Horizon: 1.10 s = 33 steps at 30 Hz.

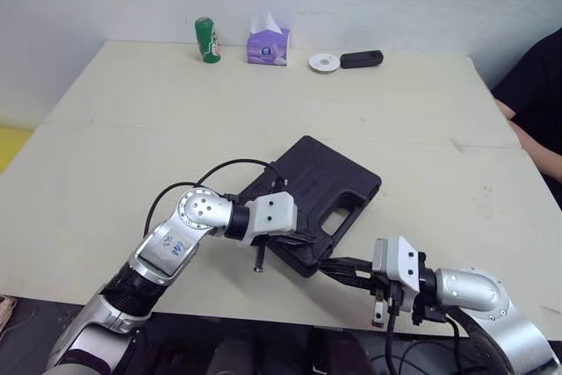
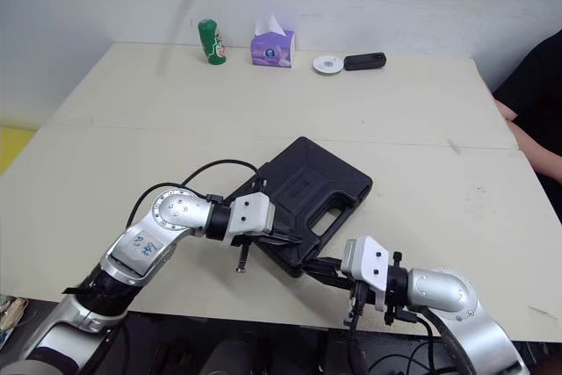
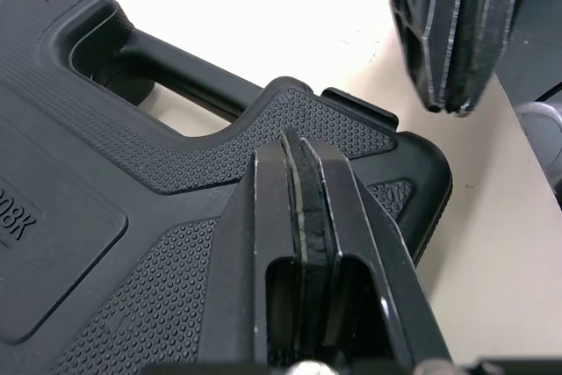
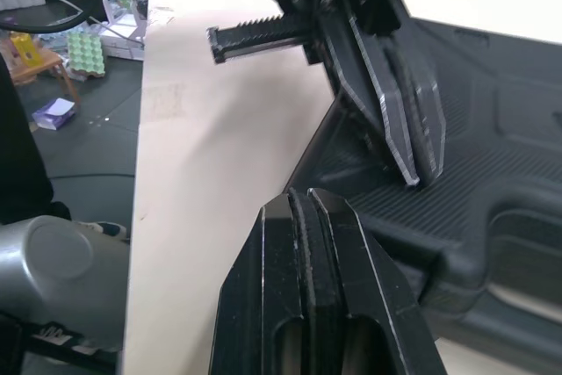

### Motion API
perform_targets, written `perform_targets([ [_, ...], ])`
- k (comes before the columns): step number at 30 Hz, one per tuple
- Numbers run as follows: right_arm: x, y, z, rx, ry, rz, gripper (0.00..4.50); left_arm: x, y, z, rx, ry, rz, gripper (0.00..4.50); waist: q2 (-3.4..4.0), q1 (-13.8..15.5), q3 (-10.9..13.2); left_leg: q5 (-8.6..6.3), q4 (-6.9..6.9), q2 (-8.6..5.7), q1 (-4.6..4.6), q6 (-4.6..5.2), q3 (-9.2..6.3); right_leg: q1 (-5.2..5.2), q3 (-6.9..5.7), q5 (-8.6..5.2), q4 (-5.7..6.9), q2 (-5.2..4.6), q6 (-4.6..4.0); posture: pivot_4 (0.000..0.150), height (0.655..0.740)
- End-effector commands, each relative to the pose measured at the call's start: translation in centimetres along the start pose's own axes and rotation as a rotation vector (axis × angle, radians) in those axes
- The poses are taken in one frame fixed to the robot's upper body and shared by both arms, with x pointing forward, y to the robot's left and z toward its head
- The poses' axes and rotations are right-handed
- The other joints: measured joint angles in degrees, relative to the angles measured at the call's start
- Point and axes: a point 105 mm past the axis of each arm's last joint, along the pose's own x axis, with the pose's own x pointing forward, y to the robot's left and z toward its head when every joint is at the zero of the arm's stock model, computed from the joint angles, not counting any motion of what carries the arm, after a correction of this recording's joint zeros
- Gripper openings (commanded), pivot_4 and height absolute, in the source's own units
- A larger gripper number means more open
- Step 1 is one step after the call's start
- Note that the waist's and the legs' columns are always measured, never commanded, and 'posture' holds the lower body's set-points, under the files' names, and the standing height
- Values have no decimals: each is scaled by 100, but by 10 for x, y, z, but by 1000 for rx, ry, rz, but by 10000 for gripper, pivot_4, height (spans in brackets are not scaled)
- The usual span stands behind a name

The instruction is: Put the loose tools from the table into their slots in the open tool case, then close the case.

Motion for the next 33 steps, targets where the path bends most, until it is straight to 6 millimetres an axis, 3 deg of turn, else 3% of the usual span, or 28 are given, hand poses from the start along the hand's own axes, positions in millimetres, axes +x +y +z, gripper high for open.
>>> perform_targets([
  [1,2,-3,4,-21,-22,-3,388,2,-24,-69,-208,243,-61,99,0,1,-1,0,-1,0,0,0,-2,1,-2,0,-3,0,0,1500,7400],
  [10,-13,5,-7,20,23,28,388,-3,-20,-73,-204,259,-51,99,4,-1,-4,0,-4,0,0,-1,-4,3,-5,0,-5,0,0,1500,7400],
  [16,-8,1,-23,11,61,-6,388,-1,-20,-71,-204,255,-48,99,3,2,-7,1,-19,0,3,-2,-8,5,-5,-1,-15,1,0,1500,7400],
  [23,7,-10,-13,-30,-17,-34,388,-1,-18,-72,-205,260,-48,99,1,-14,-7,8,-35,-1,5,-7,-8,5,-5,0,-23,3,-1,1500,7400],
  [33,8,-13,0,-39,-25,-2,388,-3,-21,-75,-221,277,-69,99,0,-41,-6,26,-70,-1,6,-17,-8,4,-5,-3,-35,9,-19,1500,7400],
])
